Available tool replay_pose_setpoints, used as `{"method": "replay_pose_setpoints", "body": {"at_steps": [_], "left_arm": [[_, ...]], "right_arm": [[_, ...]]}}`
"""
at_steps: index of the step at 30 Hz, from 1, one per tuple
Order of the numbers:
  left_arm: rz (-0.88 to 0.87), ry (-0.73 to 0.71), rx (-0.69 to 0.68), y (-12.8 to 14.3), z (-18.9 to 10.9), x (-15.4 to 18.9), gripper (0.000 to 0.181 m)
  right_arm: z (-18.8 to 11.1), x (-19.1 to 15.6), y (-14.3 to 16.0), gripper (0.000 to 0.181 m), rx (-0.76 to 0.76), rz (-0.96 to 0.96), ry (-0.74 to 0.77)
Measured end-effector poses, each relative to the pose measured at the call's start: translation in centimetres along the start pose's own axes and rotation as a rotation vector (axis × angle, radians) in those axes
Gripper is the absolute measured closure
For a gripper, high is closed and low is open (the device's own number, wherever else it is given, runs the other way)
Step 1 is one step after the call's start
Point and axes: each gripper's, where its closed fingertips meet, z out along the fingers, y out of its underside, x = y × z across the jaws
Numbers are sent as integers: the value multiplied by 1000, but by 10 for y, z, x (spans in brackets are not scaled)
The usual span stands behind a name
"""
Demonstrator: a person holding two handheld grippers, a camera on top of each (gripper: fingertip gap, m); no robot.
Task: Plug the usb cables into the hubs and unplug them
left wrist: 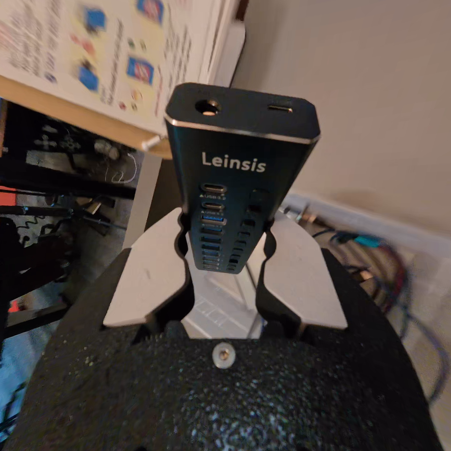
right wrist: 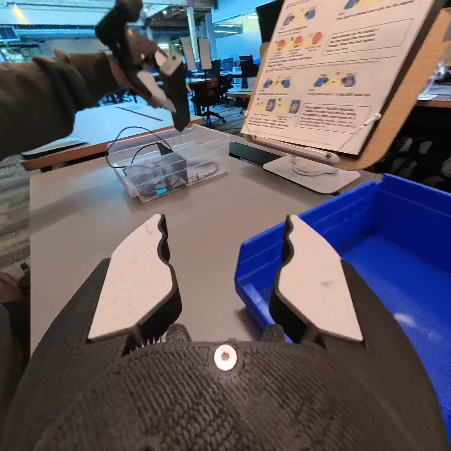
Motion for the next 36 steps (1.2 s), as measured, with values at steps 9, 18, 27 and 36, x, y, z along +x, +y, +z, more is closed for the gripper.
{"method": "replay_pose_setpoints", "body": {"at_steps": [9, 18, 27, 36], "left_arm": [[-191, 138, 286, -106, -44, 136, 121], [-65, 449, 486, -191, -15, 328, 121], [-65, 436, 487, -202, -14, 348, 121], [-123, 230, 715, -200, -61, 314, 102]], "right_arm": [[23, -84, -30, 83, 150, -61, -213], [27, -152, -34, 99, 180, -191, -377], [18, -174, -25, 122, 160, -264, -516], [22, -146, -22, 122, 65, -357, -370]]}}
